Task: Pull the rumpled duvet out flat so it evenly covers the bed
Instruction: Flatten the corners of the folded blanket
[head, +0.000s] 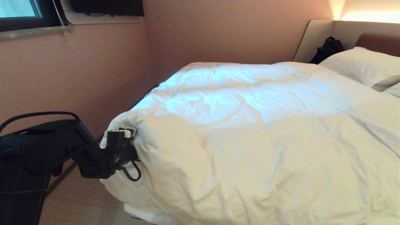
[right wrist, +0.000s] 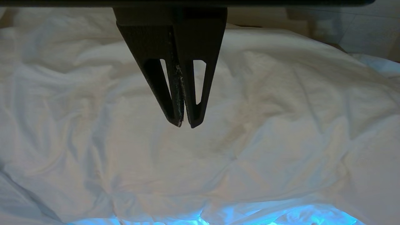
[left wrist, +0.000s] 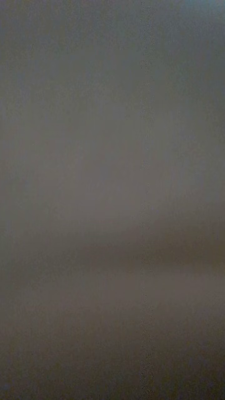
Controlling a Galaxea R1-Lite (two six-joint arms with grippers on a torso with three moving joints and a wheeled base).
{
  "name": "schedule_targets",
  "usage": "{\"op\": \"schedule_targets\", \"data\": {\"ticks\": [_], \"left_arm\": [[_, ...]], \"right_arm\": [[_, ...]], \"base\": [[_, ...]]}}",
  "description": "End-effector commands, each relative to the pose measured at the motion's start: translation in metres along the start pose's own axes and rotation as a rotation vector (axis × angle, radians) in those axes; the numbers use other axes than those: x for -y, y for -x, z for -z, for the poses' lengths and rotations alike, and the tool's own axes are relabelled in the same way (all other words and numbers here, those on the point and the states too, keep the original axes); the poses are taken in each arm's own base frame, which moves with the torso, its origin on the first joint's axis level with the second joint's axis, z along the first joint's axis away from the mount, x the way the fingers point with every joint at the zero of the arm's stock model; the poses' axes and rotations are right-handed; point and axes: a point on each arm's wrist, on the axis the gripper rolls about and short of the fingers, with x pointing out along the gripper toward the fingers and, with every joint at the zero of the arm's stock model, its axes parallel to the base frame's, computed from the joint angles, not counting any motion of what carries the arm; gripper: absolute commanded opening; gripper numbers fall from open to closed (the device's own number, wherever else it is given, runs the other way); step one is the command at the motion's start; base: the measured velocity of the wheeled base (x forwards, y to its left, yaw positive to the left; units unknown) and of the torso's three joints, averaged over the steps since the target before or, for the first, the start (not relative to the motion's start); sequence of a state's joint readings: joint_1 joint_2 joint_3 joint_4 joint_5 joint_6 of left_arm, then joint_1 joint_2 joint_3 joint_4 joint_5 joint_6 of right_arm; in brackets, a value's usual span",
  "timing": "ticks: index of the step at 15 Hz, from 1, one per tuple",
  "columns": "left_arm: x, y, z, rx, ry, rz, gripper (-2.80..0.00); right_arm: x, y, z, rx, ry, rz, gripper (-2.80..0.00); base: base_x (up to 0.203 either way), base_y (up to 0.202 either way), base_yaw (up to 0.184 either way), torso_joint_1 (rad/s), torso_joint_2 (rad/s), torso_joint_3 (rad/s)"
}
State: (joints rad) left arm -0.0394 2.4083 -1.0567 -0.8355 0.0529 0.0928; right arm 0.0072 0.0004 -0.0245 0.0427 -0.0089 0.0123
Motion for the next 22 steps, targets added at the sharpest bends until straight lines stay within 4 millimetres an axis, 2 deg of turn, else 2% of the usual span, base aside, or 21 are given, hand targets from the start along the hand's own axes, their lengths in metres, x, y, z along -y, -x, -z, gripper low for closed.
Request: {"op": "schedule_targets", "data": {"ticks": [1, 12, 14, 17, 19, 22], "left_arm": [[-0.001, 0.001, -0.001, 0.004, 0.000, -0.002, -2.80], [-0.001, 0.003, -0.004, 0.011, 0.000, -0.003, -2.80], [-0.001, 0.008, -0.011, 0.030, 0.001, -0.004, -2.80], [-0.006, 0.031, -0.039, 0.094, 0.005, -0.011, -2.80], [-0.012, 0.057, -0.064, 0.138, 0.012, -0.014, -2.80], [-0.016, 0.097, -0.088, 0.131, 0.012, -0.012, -2.80]], "right_arm": [[0.000, 0.000, 0.000, -0.001, 0.000, 0.000, -2.80], [0.000, 0.000, 0.000, -0.001, 0.000, 0.000, -2.80], [0.000, 0.000, 0.000, 0.000, 0.000, 0.000, -2.80], [0.000, 0.000, 0.000, -0.001, 0.000, 0.000, -2.80], [0.000, 0.000, 0.000, -0.001, 0.000, 0.000, -2.80], [0.000, 0.000, 0.000, 0.000, 0.000, 0.000, -2.80]], "base": [[0.000, 0.000, 0.000, 0.000, 0.00, 0.000], [0.000, 0.000, 0.000, 0.000, 0.00, 0.000], [0.000, 0.000, 0.000, 0.000, 0.00, 0.000], [0.000, 0.000, 0.000, 0.000, 0.00, 0.000], [0.000, 0.000, 0.000, 0.000, 0.00, 0.000], [0.000, 0.000, 0.000, 0.000, 0.00, 0.000]]}}
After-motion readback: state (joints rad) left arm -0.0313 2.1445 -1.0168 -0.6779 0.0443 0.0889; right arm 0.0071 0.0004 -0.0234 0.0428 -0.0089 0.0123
